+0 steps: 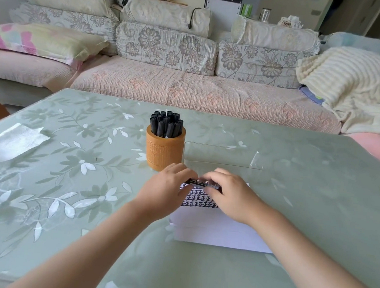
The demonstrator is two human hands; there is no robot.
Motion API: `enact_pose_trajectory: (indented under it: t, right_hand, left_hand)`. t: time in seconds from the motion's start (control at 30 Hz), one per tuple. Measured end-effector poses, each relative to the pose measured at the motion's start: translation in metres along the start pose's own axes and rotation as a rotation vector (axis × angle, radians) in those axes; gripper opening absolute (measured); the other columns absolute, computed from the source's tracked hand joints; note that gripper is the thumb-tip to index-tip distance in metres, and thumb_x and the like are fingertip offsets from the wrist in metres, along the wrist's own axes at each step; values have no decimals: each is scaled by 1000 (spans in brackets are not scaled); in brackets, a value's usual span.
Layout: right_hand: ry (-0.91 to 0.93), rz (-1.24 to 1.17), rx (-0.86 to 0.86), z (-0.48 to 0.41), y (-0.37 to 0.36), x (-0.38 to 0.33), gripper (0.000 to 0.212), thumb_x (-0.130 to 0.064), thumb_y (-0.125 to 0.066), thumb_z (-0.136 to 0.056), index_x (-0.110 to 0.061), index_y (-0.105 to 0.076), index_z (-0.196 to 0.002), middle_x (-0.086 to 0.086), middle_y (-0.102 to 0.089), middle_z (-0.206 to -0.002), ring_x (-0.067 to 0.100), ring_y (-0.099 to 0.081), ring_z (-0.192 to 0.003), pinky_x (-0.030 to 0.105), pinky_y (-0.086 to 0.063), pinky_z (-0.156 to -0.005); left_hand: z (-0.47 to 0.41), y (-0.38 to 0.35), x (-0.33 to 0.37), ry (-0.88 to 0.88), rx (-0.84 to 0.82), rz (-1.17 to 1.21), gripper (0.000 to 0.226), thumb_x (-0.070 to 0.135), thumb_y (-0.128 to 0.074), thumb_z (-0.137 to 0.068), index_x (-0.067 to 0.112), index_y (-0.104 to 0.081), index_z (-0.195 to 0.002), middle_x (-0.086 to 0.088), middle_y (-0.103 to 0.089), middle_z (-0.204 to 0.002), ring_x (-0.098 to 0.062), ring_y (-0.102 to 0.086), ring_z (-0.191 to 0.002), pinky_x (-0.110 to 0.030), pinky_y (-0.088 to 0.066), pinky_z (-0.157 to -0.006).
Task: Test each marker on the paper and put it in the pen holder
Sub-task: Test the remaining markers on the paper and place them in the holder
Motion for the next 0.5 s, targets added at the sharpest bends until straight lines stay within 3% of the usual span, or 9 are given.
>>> enact_pose_trajectory:
  t: [0.13,0.27,0.4,0.5]
  right_hand:
    - [-139,-37,42,8,7,23,14,-32,-68,-84,-32,-60,-96,-12,-62,-86,5,-57,-76,25,-46,-69]
    - [-233,-337,147,9,16,34,18,-13,-75,-79,-27,-65,-85,-8,-69,-81,7,-64,-73,23,-51,-72]
    - [-310,-763,183,6,15,36,16,-2,-72,-83,-16,-71,-89,-1,-64,-69,14,-52,-55,25,-43,-52]
    - [-317,-915,186,3,13,31,12,-5,-67,-89,-13,-71,-96,-1,-60,-65,14,-51,-57,26,-43,-51]
  left_hand:
    - [-4,6,-3,20,26,2,12,20,-63,-90,23,-66,-102,11,-57,-89,-12,-52,-88,-27,-46,-69]
    - [-4,11,-10,72,48,-29,11,23,-61,-91,25,-64,-101,13,-58,-91,-10,-53,-89,-28,-49,-67]
    - [-3,6,-3,49,27,-41,6,27,-59,-90,25,-60,-96,15,-58,-84,-10,-52,-84,-35,-50,-64]
    - [-4,-2,9,2,-12,-25,17,42,-53,-90,28,-61,-90,16,-59,-80,-8,-50,-81,-29,-47,-61]
Point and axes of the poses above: each hand's wrist, its own z-axis away from the middle knuckle, its own y-axis out of the back of the hand, x = y × z, the point moved 9 cm from there along -z, towards the middle knuckle
